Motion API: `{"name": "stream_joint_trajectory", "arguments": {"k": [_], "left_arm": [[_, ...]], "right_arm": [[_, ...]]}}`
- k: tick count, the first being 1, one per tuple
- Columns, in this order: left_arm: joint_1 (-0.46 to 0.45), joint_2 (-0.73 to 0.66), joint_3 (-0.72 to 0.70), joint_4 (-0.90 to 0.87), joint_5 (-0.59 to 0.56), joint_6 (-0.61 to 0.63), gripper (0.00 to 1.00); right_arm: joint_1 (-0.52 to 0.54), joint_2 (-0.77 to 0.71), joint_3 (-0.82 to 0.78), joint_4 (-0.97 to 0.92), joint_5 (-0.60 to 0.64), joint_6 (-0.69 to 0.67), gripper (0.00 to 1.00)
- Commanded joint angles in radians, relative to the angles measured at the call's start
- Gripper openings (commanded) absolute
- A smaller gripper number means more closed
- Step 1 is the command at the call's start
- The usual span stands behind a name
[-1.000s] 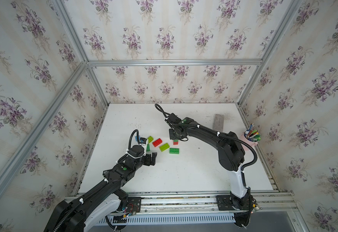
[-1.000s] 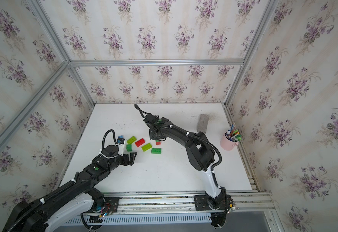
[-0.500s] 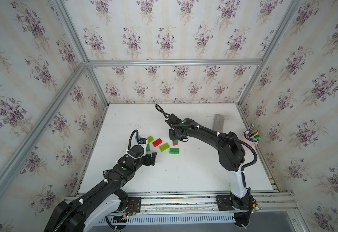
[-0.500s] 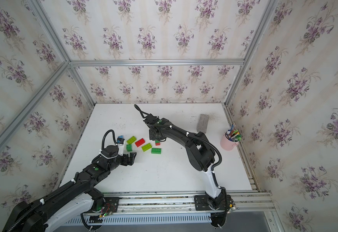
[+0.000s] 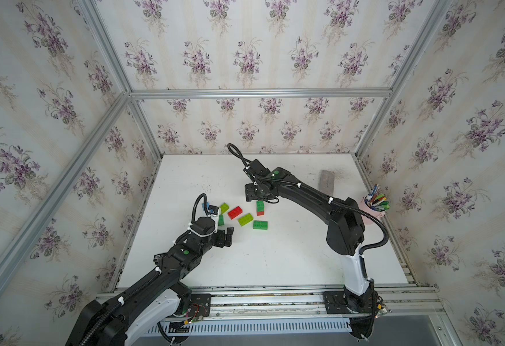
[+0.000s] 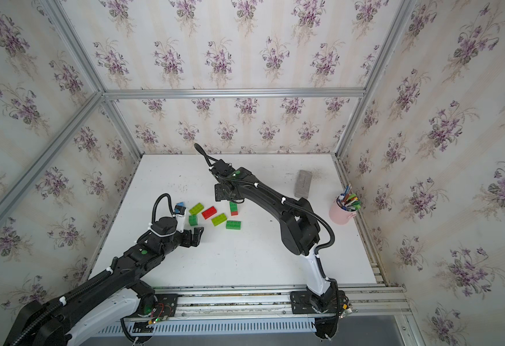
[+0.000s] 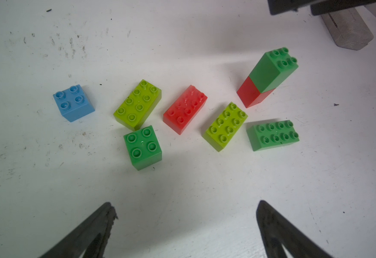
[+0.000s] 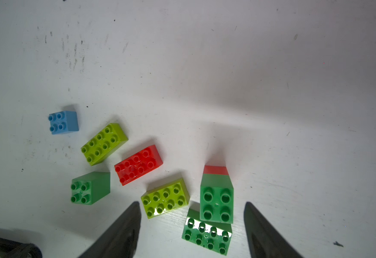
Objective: Assemble a spoon with lego
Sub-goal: Assemble the lego brick with the lego brick, then pick up the lego brick from the center of the board.
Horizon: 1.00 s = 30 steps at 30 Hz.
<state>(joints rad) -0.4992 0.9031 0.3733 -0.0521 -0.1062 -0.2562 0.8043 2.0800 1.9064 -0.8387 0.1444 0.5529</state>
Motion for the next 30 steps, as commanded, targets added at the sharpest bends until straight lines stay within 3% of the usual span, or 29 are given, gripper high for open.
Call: {"name": "stream_joint_trajectory", "arguments": {"k": [1,4,10,16,30], "left_arm": [[0.000,-0.007,0.004,0.005,-0.012,-0.016,0.99],[-0.001,-0.012,0.003,0.003,-0.016,-0.019,0.99],[-0.004,-0.027,-0.005,-0.006,-0.025,-0.026,0.99],[-0.011,-0.046,-0.016,-0.012,-0.036,-0.031,0.99],[-0.016,-0.053,-0.023,-0.015,-0.052,-0.037,0.99]], "right_arm": [[0.007,-0.041,-0.027,-0.073,0.043,0.014,0.85],[0.025,-0.107,-0.155,-0.026,0.067,0.053,0.99],[0.073,-0.226,-0.416,0.114,0.036,0.158,1.00],[0.114,-0.226,-0.533,0.222,0.016,0.227,1.00],[0.129,-0.103,-0.496,0.254,0.080,0.206,1.00]]}}
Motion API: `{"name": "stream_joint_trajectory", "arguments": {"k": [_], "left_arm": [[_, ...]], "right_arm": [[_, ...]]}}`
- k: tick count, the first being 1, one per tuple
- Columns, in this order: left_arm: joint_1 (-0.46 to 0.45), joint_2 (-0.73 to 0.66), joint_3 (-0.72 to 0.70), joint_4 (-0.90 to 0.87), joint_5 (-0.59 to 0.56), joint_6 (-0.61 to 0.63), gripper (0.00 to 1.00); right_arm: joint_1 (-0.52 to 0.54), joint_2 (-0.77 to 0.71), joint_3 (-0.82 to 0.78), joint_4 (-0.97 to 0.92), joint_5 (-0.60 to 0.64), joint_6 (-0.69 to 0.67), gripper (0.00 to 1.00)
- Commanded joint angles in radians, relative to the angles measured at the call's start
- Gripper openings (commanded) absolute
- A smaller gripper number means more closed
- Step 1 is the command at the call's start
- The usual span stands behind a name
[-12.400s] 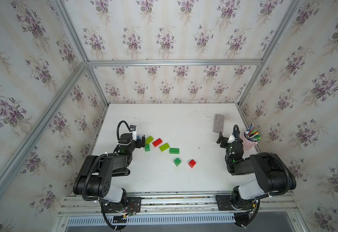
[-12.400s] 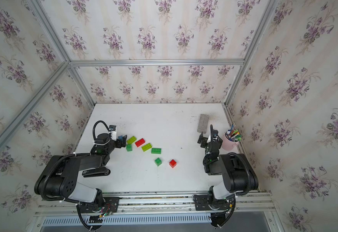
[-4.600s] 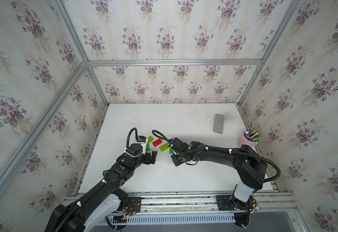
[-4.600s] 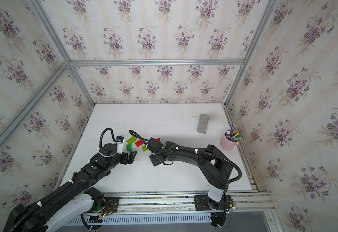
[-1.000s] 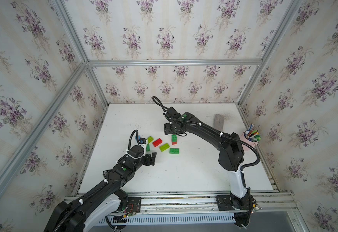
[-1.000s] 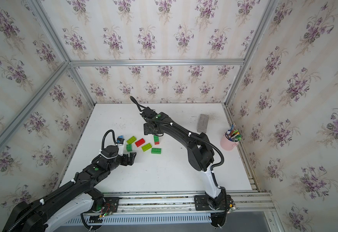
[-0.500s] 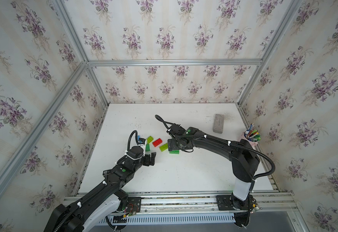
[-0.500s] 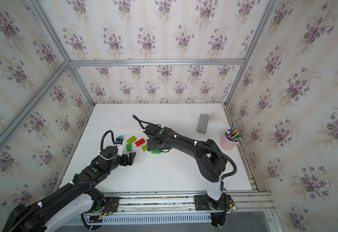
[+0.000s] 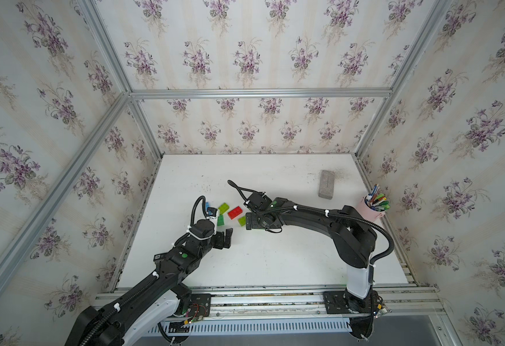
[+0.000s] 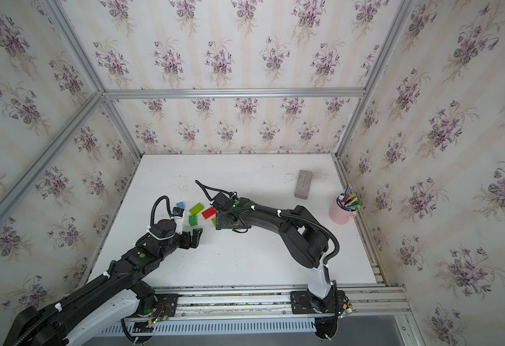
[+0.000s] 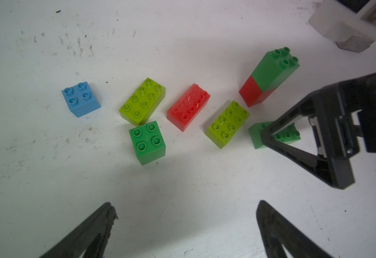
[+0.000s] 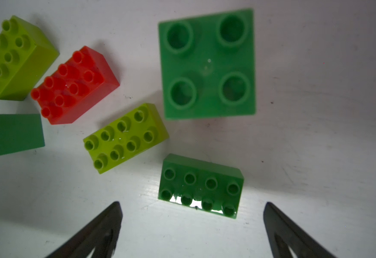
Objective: Assemble a spoon with lego
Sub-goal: Pick up the lego brick from the center of the board.
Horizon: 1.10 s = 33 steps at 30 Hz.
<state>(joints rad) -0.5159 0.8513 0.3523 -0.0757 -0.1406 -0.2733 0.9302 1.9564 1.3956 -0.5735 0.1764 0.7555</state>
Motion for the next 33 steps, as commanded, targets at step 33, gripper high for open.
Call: {"name": "stream_joint_trajectory", "arguments": {"k": [33], "left_arm": [[-0.001,-0.006,-0.005,0.008,-0.022,-0.020,0.99]], "right_arm": [[0.002,0.094,0.027,-0.024,0.078,-0.033,0.75]]}}
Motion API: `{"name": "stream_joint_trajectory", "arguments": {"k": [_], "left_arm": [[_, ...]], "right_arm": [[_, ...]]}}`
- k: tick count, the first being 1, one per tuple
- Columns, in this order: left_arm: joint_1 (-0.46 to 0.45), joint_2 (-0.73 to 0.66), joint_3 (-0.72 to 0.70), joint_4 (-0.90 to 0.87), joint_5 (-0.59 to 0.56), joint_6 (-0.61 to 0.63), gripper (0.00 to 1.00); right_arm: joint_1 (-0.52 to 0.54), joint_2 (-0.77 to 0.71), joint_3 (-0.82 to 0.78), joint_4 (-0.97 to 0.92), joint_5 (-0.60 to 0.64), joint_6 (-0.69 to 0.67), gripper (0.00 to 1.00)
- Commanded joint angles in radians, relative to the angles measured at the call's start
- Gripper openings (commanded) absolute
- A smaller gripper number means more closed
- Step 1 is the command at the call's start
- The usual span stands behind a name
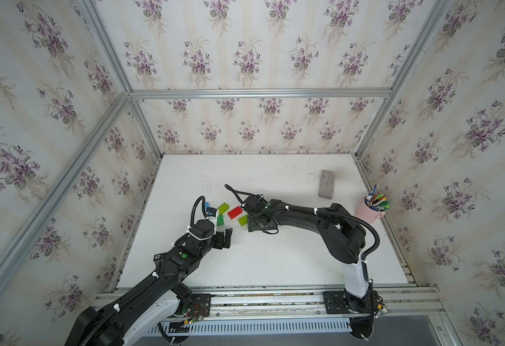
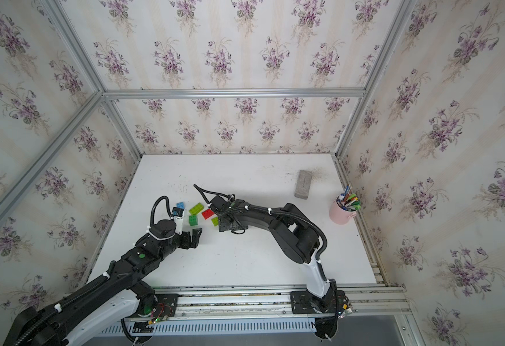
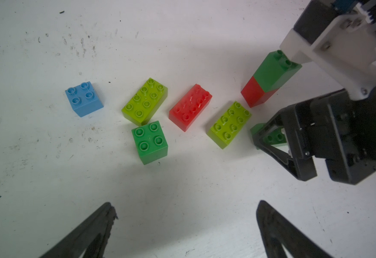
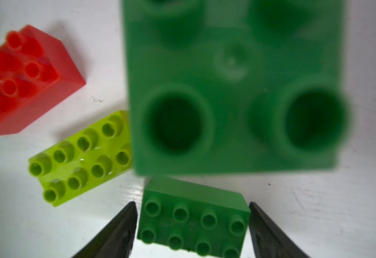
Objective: Assemble a spoon with lego
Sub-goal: Pick up the lego brick from the center of the board.
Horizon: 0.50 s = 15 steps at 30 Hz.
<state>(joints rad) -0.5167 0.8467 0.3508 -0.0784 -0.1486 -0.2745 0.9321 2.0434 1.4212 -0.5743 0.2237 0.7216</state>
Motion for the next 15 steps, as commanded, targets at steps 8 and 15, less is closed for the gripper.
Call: {"name": "stream_joint_trajectory", "arguments": {"k": [8,15], "left_arm": [[0.001,-0.002,-0.004,0.009,-0.016,-0.019,0.99],[0.000,0.005,-0.005,0.017,-0.018,-0.022,0.99]], "right_arm": [[0.004,-0.028,0.010,-0.048,0.025,-0.011,0.54],[0.011,-0.186,0.034,-0.167,0.012,-0.029,0.49]]}}
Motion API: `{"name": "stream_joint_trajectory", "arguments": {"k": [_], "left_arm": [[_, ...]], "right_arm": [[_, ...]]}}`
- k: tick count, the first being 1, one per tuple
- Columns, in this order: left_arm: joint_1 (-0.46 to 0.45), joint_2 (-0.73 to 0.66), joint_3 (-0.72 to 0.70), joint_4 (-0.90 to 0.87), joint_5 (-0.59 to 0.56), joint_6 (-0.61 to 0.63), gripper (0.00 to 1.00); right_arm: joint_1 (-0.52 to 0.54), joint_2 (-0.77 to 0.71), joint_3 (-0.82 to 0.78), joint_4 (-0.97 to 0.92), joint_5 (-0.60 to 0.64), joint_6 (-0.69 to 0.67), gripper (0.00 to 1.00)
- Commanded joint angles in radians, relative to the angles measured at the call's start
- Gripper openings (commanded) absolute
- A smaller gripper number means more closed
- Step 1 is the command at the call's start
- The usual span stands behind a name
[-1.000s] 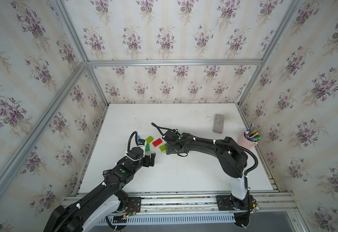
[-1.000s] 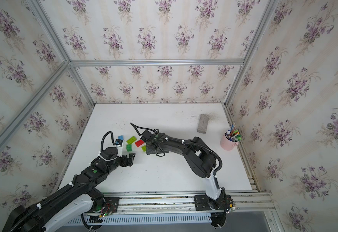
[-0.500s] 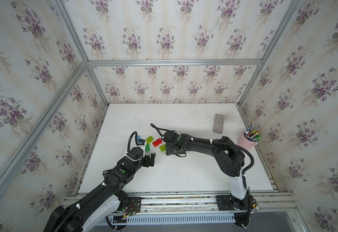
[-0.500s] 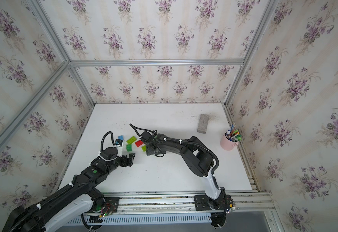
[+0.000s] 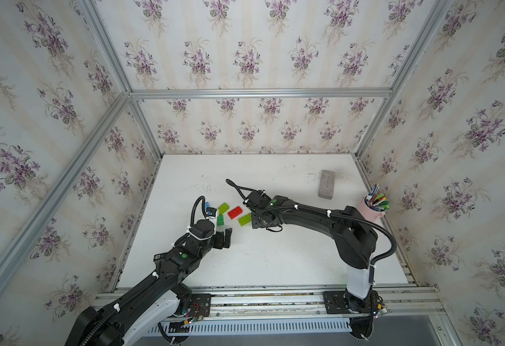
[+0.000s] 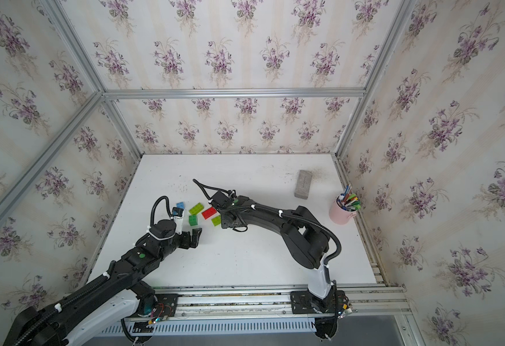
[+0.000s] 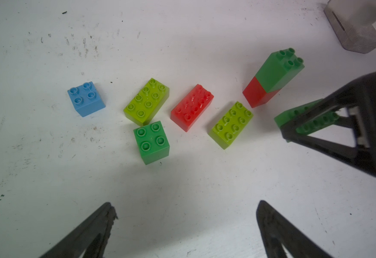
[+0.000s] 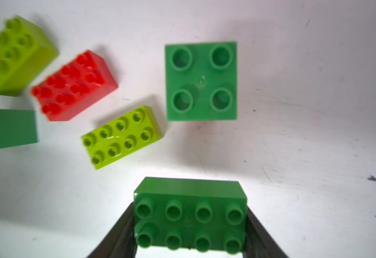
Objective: Assemble a spoon with lego
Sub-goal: Pick up the lego brick from the center of the board, then assemble the lego brick with the lego brick.
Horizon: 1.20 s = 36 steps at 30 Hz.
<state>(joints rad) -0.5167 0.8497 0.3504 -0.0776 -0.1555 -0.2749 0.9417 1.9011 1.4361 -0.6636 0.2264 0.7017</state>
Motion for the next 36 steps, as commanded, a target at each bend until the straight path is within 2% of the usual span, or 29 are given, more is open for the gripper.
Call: {"name": "stream_joint_trajectory", "arguments": {"k": [1,6,11,20,36], "left_arm": [[0.000,0.003,-0.004,0.016,-0.009,-0.019,0.99],[0.000,-0.002,-0.005,0.019,-0.006,-0.018,0.99],[0.000,-0.005,-0.004,0.018,-0.003,-0.014,0.99],[0.001,-0.009,-0.005,0.016,-0.002,-0.014,0.99],[0.000,0.009,-0.004,0.022,-0.002,-0.016,0.99]], "right_arm": [[0.002,-0.062,0.035,-0.097,0.018,-0.022,0.49],[-0.045,-0.053,0.137,-0.108,-0.028,-0.117,0.50],[-0.089,0.086,0.314,-0.171,-0.047,-0.208,0.50],[-0.107,0.212,0.472,-0.261,-0.045,-0.264,0.50],[-0.144,0.222,0.466,-0.284,-0.093,-0.269,0.50]]}}
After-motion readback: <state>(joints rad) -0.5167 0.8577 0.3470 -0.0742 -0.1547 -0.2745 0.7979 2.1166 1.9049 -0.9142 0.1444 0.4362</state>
